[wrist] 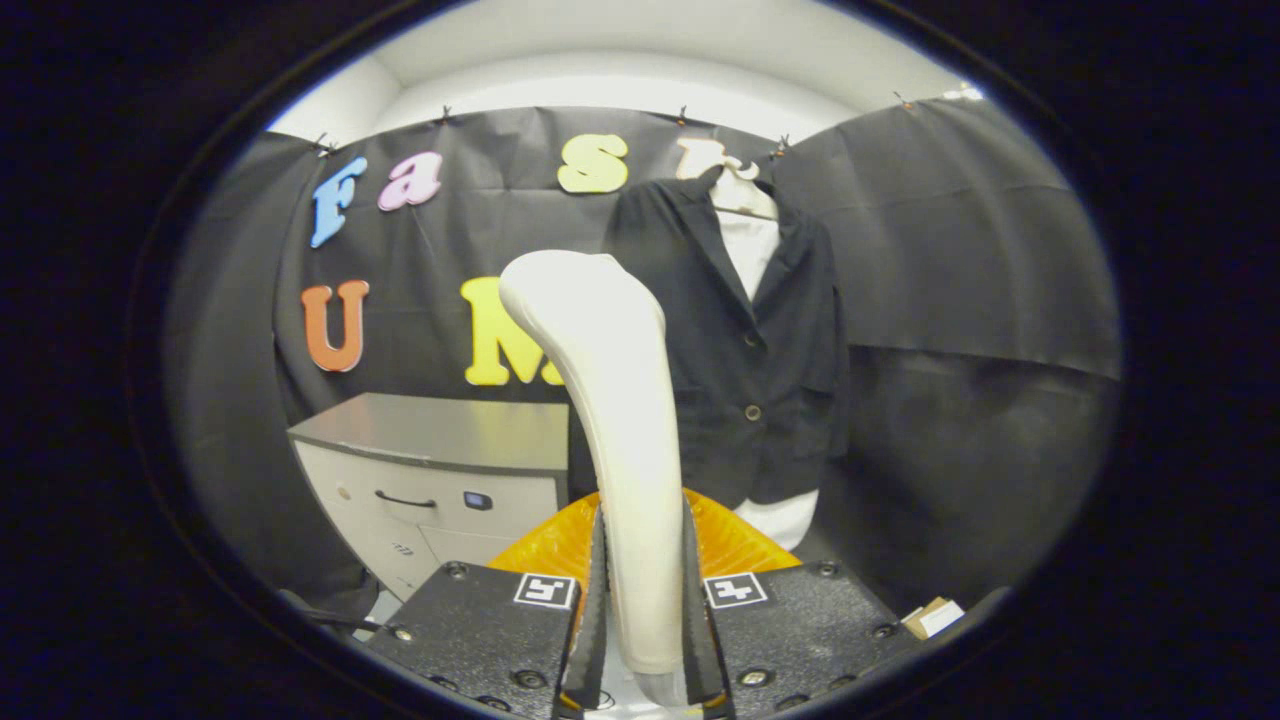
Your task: Iron the clothes twice with a garment steamer, once on the left side and once on the right side.
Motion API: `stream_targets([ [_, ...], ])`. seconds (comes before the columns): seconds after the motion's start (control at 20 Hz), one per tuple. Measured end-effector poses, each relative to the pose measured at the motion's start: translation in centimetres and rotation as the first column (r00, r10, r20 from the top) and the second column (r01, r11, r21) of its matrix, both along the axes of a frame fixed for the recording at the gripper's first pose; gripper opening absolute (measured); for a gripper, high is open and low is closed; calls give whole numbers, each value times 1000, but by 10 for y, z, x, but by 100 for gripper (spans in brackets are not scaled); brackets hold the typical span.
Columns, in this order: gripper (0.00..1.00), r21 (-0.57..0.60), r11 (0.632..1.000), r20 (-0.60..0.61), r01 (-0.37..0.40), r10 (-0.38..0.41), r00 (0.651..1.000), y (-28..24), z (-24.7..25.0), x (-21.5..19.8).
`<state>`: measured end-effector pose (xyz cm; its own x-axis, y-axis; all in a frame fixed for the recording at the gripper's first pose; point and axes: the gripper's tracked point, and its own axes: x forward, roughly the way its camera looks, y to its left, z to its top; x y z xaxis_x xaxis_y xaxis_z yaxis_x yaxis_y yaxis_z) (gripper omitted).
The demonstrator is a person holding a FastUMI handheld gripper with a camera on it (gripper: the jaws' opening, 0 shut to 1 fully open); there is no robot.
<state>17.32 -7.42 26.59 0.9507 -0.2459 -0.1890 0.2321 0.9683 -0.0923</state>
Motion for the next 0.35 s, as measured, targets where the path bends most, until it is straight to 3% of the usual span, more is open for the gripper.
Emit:
stream_targets([
  [0.35, 34, 21, 989, 148, -148, 144, 979, 38, 76, 19],
])
